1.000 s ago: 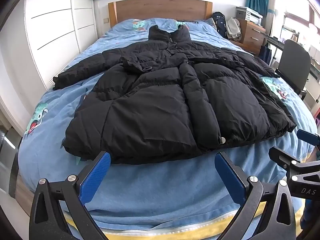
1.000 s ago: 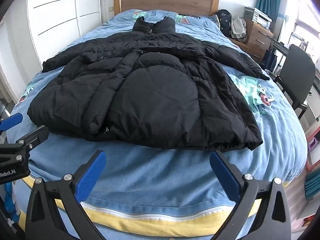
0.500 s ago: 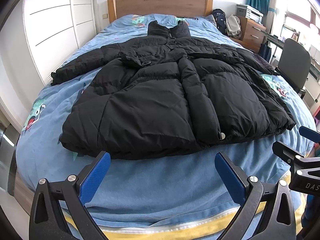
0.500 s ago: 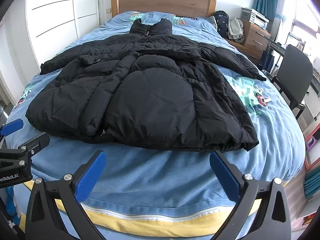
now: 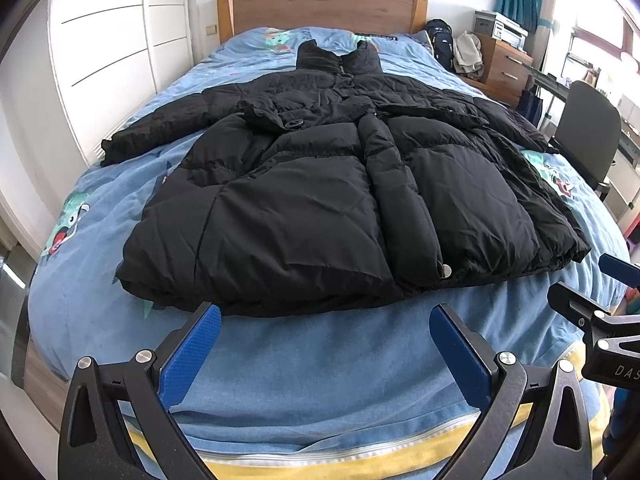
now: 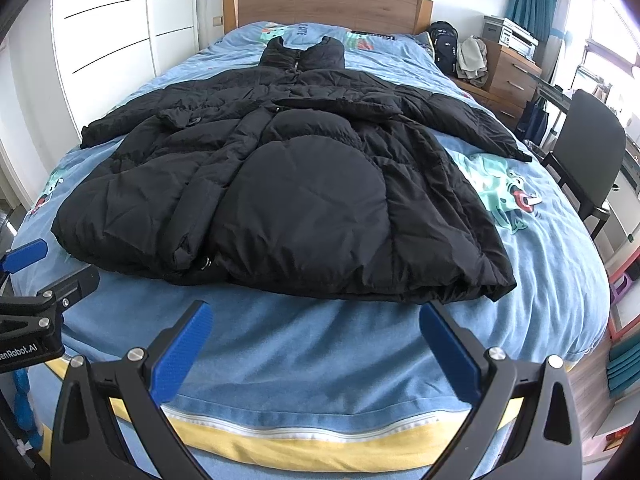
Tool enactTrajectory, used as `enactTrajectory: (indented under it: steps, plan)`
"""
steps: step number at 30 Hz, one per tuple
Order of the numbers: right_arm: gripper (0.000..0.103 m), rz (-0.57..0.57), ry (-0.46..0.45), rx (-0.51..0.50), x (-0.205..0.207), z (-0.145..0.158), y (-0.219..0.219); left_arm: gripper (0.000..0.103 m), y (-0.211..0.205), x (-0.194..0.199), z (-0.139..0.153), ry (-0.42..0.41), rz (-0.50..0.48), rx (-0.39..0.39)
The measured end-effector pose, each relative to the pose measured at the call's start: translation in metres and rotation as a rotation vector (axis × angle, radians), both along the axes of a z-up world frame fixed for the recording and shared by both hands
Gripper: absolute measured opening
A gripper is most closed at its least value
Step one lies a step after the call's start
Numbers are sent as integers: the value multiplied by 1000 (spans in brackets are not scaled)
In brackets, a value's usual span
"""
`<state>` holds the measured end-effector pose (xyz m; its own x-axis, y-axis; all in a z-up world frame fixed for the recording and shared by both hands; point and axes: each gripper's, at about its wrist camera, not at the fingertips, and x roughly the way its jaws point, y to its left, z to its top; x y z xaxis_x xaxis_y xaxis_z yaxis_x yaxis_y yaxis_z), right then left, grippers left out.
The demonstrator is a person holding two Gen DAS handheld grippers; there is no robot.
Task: Fold large clothes
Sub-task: 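Move both grippers toward the hem of the black puffer jacket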
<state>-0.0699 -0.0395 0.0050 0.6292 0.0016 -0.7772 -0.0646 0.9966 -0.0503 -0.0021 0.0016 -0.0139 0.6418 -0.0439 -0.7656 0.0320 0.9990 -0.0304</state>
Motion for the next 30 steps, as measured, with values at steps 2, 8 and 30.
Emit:
enactTrajectory:
  steps: [2, 8, 30]
  plan:
    - [103, -1, -1, 4, 0, 1, 0, 102, 0, -1, 0, -6, -3, -1]
    - [103, 0, 0, 1, 0, 1, -1, 102, -1, 1, -3, 3, -17, -14]
    - [103, -12, 1, -35, 3, 0, -1, 102, -3, 4, -5, 52, -48, -24]
